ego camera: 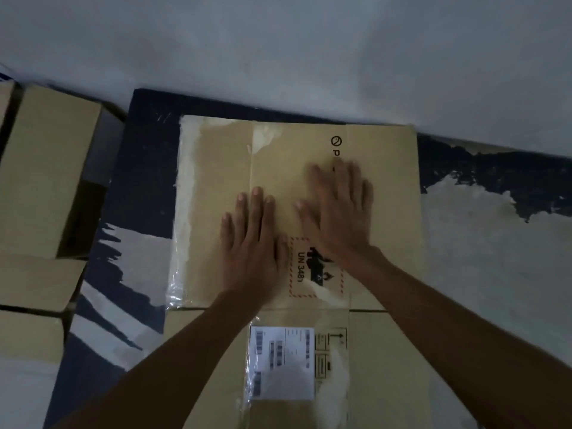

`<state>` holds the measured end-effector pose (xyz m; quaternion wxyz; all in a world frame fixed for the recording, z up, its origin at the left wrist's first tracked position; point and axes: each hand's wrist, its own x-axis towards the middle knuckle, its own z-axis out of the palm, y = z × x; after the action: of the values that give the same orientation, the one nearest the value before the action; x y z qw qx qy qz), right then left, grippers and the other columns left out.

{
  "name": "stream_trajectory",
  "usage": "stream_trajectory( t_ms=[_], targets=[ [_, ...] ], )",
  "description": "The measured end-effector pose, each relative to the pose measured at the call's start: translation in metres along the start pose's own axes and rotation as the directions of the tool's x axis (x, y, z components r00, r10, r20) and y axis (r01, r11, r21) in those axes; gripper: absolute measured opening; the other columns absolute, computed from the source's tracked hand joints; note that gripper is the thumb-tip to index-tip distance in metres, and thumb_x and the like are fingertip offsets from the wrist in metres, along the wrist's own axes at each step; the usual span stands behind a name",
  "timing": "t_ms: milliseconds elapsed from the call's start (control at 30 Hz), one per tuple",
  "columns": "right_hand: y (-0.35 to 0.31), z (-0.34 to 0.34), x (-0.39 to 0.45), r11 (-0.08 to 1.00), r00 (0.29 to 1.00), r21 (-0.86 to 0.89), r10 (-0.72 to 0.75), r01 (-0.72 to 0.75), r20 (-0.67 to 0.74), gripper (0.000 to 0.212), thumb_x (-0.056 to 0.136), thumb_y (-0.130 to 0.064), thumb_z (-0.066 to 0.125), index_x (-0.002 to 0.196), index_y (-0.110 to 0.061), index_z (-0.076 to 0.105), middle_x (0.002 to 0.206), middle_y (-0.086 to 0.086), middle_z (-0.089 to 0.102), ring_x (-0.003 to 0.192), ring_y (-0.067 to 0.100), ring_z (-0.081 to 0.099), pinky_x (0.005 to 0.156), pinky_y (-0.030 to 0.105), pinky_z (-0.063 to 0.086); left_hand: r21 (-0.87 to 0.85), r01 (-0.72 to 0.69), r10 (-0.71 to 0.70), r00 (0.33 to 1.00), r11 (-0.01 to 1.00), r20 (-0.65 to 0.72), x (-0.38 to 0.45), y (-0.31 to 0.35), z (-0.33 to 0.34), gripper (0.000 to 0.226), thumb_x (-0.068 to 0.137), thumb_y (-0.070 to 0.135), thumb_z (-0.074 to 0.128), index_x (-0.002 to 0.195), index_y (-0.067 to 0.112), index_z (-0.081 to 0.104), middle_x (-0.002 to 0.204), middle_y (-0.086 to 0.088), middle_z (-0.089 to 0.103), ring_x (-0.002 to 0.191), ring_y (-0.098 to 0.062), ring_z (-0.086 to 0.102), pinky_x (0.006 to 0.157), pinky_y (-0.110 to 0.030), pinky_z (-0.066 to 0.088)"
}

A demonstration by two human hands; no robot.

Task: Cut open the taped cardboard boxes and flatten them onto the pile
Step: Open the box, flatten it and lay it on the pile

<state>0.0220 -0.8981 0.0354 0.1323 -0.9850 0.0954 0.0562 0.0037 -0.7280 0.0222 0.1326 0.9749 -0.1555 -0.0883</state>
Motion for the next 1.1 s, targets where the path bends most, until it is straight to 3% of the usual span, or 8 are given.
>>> stream_trajectory(
  t_ms=[167, 267, 367, 500, 633, 767, 900, 1100],
  targets=[
    [0.001, 0.002, 0.05, 0.997, 0.998, -0.064, -0.052, 0.053, 0.023, 0.074, 0.095, -0.066, 0.026, 0.158, -0.032, 0.003, 0.166, 0.004, -0.004, 0.151, 0.032, -0.01, 0.12, 0.057, -0.003, 0.007, 0.002, -0.002, 1.0, 1.0, -0.009, 0.004, 0.001, -0.004, 0.066, 0.097, 0.04, 0.041, 0.155, 0.013, 0.023, 0.164, -0.012, 0.019, 0.151, -0.033, 0.014, 0.119, -0.049, 0.013],
    [0.001, 0.005, 0.051, 0.996, 0.998, -0.071, -0.061, 0.061, 0.006, 0.074, 0.095, -0.067, 0.022, 0.158, -0.031, 0.005, 0.166, 0.005, -0.003, 0.151, 0.034, -0.009, 0.119, 0.059, -0.002, 0.009, -0.039, 0.039, 0.994, 0.999, -0.101, 0.038, -0.004, -0.016, 0.054, 0.083, 0.041, 0.056, 0.127, 0.014, 0.041, 0.135, -0.015, 0.053, 0.117, -0.036, 0.048, 0.089, -0.043, 0.038],
    [0.0, 0.006, 0.053, 0.996, 0.999, -0.08, -0.048, 0.048, 0.006, 0.074, 0.095, -0.07, 0.02, 0.157, -0.032, 0.007, 0.166, 0.005, -0.001, 0.152, 0.033, -0.006, 0.119, 0.059, 0.001, -0.003, 0.002, -0.003, 0.991, 1.0, -0.132, 0.095, -0.01, -0.026, 0.061, 0.092, 0.044, 0.053, 0.141, 0.013, 0.036, 0.15, -0.016, 0.038, 0.132, -0.035, 0.035, 0.102, -0.047, 0.035],
    [0.0, 0.005, 0.054, 0.998, 0.999, -0.054, -0.039, 0.038, -0.011, 0.074, 0.094, -0.07, 0.027, 0.157, -0.033, 0.015, 0.166, 0.003, 0.006, 0.152, 0.032, 0.001, 0.119, 0.058, 0.003, 0.053, -0.031, 0.03, 0.999, 0.998, 0.026, 0.138, -0.018, -0.025, 0.076, 0.097, 0.056, 0.017, 0.159, 0.014, 0.007, 0.167, -0.007, 0.002, 0.153, -0.027, -0.005, 0.124, -0.048, -0.001],
    [0.017, -0.006, 0.055, 0.996, 0.996, -0.035, -0.087, 0.088, 0.005, 0.079, 0.091, -0.072, 0.031, 0.156, -0.031, 0.015, 0.166, 0.0, 0.007, 0.153, 0.024, 0.001, 0.12, 0.055, 0.006, 0.05, -0.027, 0.027, 1.0, 0.998, -0.008, 0.137, -0.02, -0.023, 0.076, 0.096, 0.058, 0.016, 0.159, 0.015, 0.008, 0.167, -0.006, 0.005, 0.154, -0.024, -0.005, 0.124, -0.044, -0.004],
    [0.045, -0.011, 0.047, 0.989, 0.99, -0.033, 0.143, -0.143, 0.003, 0.094, 0.084, -0.084, 0.026, 0.157, -0.031, -0.003, 0.166, -0.001, -0.005, 0.152, 0.019, -0.01, 0.121, 0.054, -0.004, 0.047, -0.018, 0.019, 1.0, 0.999, -0.006, 0.138, -0.022, -0.021, 0.075, 0.099, 0.058, 0.02, 0.159, 0.016, 0.008, 0.167, -0.004, 0.003, 0.154, -0.023, -0.006, 0.124, -0.043, -0.004],
    [0.048, -0.01, 0.047, 0.99, 0.992, -0.063, 0.124, -0.123, 0.006, 0.095, 0.084, -0.085, 0.02, 0.157, -0.031, -0.007, 0.166, -0.002, -0.009, 0.152, 0.02, -0.012, 0.121, 0.056, -0.002, -0.034, -0.091, 0.091, 0.996, 0.995, -0.016, 0.133, -0.034, -0.026, 0.071, 0.101, 0.054, 0.024, 0.16, 0.017, 0.005, 0.167, -0.003, -0.003, 0.153, -0.018, -0.007, 0.125, -0.042, -0.002],
    [0.05, -0.009, 0.047, 0.992, 0.993, -0.044, 0.117, -0.117, -0.004, 0.095, 0.084, -0.084, 0.024, 0.158, -0.029, -0.001, 0.166, -0.001, -0.006, 0.152, 0.022, -0.009, 0.121, 0.055, -0.003, 0.046, 0.107, -0.102, 0.99, 0.993, -0.094, 0.103, -0.068, -0.03, 0.073, 0.101, 0.058, 0.014, 0.159, 0.017, -0.002, 0.167, -0.001, -0.007, 0.153, -0.017, -0.009, 0.124, -0.044, -0.002]
  ],
)
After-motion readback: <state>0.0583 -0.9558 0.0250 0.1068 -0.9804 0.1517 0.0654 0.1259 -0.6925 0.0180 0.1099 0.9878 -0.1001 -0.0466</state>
